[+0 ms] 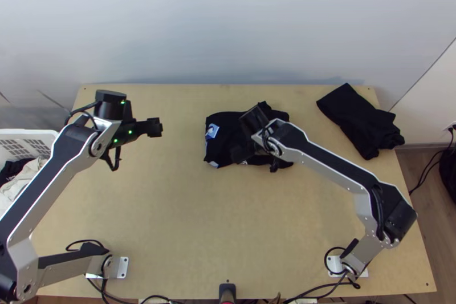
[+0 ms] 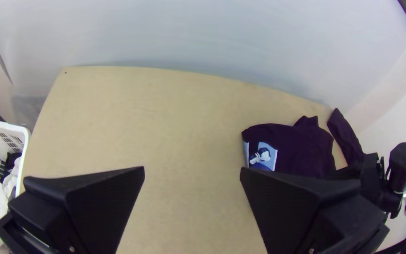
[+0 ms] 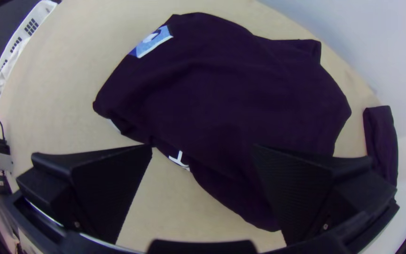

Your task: Fold the t-shirt

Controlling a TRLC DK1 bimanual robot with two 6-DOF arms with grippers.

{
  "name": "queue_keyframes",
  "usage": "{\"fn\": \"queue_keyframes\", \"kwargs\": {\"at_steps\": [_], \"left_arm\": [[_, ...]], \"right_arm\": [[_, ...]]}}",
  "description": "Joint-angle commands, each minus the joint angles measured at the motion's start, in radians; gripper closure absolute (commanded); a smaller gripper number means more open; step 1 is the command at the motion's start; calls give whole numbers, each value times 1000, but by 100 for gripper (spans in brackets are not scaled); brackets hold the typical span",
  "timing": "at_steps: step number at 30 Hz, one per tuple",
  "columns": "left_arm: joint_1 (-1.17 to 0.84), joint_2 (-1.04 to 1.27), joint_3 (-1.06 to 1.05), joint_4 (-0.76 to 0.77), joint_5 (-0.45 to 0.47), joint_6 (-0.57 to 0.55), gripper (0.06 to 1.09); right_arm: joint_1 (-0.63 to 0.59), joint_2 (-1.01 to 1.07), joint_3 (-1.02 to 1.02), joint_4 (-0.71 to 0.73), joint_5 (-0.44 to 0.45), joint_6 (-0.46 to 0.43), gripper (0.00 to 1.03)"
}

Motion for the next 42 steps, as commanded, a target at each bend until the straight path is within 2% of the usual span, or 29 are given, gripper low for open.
{"fn": "queue_keyframes", "kwargs": {"at_steps": [1, 4, 7, 15, 25, 37, 38, 39, 40, 41, 42], "left_arm": [[31, -9, -46, -1, 0, 2, 10], [34, -3, -53, -1, 0, 1, 10], [31, -2, -53, -3, 0, 1, 10], [34, -8, -69, -9, 0, 1, 10], [35, -17, -79, -10, 0, 1, 10], [49, -23, -85, -13, 6, 11, 10], [49, -23, -85, -13, 6, 11, 10], [49, -23, -85, -13, 6, 11, 10], [49, -23, -85, -13, 6, 11, 10], [49, -25, -85, -15, 6, 11, 10], [50, -25, -85, -15, 6, 11, 10]], "right_arm": [[61, -8, -89, 15, 108, -81, 4], [102, -3, -167, 101, 254, -175, 4], [133, 0, -210, 145, 301, -235, 4], [169, 10, -221, 187, 301, -276, 4], [71, 155, -130, 236, 317, -311, 4], [15, 274, -29, 240, 324, -284, 5], [13, 279, -24, 240, 324, -276, 13], [13, 282, -20, 240, 324, -273, 26], [15, 282, -18, 245, 326, -275, 49], [18, 282, -17, 262, 326, -285, 80], [16, 286, -9, 276, 324, -308, 100]]}}
